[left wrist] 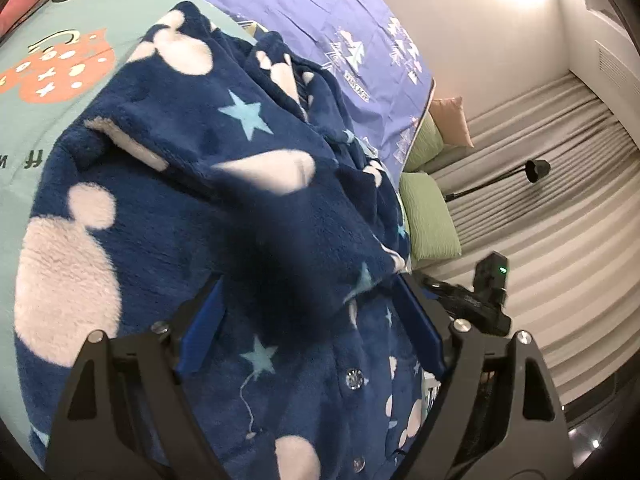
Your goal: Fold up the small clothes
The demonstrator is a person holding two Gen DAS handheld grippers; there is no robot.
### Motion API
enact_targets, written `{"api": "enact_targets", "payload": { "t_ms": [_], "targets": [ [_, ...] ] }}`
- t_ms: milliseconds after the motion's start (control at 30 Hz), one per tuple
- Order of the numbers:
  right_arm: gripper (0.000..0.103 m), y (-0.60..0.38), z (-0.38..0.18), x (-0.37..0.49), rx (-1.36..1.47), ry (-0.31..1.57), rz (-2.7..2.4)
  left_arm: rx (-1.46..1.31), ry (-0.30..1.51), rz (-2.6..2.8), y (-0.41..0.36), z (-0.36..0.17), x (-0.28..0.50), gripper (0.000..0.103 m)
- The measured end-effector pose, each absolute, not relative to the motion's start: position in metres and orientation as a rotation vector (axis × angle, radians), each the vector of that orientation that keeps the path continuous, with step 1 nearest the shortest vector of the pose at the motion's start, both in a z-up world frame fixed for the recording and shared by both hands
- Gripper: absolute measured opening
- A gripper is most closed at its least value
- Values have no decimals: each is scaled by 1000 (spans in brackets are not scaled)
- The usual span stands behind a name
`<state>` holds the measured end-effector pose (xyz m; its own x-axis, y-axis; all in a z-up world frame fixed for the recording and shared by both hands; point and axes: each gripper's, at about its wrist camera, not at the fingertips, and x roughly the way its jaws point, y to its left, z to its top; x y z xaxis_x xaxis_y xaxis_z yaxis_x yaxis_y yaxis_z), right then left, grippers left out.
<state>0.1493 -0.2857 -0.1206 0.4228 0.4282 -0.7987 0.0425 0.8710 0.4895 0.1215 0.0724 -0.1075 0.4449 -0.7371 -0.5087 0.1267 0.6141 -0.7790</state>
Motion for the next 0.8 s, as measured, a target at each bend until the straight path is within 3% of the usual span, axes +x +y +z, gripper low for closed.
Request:
{"api": "enact_targets", "payload": {
  "t_ms": [133,233,267,300,400,733,800],
  "targets": [
    [71,-290,-112,154,591,1066,281,-727,982,-568,62,-114,136,83],
    [71,-286,-114,159,623,1069,273,-724,990,-552,56,-117,141,68],
    [71,-283,-115,158,625,1068,282,-719,988,-556,54,-116,140,50],
    [71,-280,-116,159,623,1068,290,-702,990,-565,52,-115,138,13],
    [71,-278,-118,159,610,1072,297,-592,954,-519,47,-96,133,10],
    [72,-286,-111,162,694,1024,318,-212,545,-527,23,74,148,10],
    [72,-279,-108,162,667,1023,322,-167,502,-511,25,88,151,10]
  ]
}}
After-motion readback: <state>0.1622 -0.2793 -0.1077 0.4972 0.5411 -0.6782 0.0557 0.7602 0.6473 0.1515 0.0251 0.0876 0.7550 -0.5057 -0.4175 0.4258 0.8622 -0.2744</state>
